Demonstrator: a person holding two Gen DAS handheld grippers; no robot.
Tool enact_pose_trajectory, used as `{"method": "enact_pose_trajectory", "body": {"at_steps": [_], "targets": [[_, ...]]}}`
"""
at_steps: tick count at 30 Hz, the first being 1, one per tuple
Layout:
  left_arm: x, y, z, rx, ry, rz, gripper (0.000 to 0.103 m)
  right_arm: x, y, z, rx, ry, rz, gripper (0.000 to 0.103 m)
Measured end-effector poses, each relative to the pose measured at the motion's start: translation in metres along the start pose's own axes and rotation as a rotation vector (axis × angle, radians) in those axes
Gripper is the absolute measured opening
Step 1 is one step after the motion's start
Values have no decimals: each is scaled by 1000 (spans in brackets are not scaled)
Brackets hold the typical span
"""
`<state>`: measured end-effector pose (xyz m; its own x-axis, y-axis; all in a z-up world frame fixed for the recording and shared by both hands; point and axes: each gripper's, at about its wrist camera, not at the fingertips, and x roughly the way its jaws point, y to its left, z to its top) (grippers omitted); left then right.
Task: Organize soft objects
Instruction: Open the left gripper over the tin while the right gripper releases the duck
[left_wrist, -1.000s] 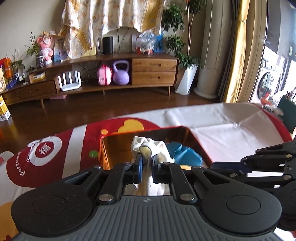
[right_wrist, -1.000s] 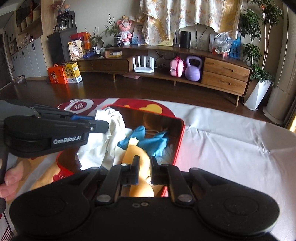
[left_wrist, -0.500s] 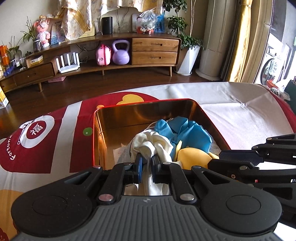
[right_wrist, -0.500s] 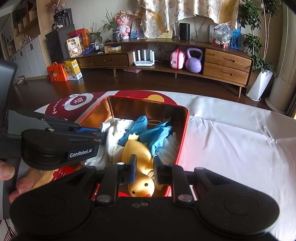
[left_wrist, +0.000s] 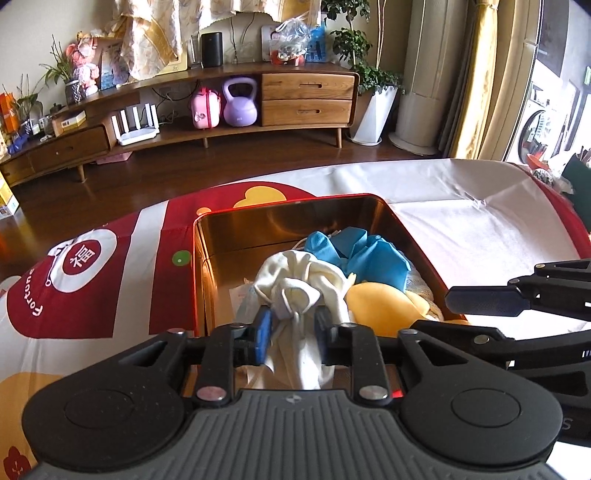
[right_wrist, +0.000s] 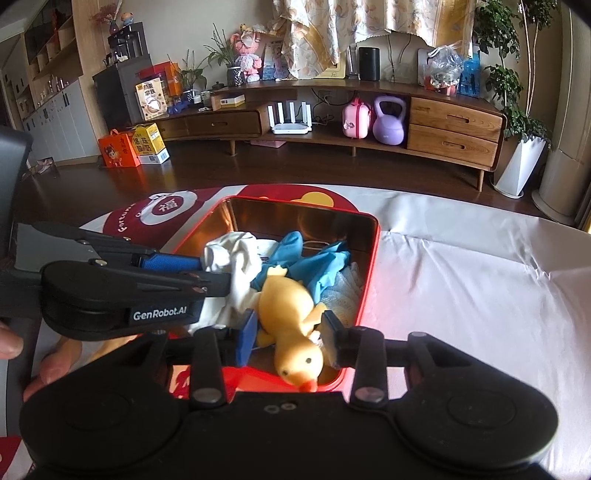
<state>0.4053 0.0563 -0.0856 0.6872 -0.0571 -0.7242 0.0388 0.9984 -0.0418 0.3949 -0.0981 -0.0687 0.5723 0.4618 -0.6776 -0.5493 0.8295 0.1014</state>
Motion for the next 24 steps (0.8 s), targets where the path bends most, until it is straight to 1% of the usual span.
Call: {"method": "enact_pose_trajectory", "body": {"at_steps": [4,8,10,11,12,16,21,24], "targets": [[-11,0,-2,-5,-7,-7,31,-10,5,0,-10,-7,2,40],[-26,-1,-3,-15,-19,-23,32,-24,7,-1,-2,-24,5,45],[-34,-4,-4,-13,-27,-19,41,-33,8,-1,1,-31,3,46],[-39,-4,-5,-12,-35,-18,53,-37,9,-2,3,-34,5,47],[-44,-4,-5,-14,-46,-19,59,-41,9,-2,6,-37,7,48],[-64,-8,-8,-17,-64,-22,59,-61,13,-4,9,-56,8,53],[-89,-13,-13,-12,-84,-24,60,-88,18,-7,18,-86,15,61],[-104,-16,-16,-4,-93,-19,61,-101,21,-9,22,-97,20,63]]}}
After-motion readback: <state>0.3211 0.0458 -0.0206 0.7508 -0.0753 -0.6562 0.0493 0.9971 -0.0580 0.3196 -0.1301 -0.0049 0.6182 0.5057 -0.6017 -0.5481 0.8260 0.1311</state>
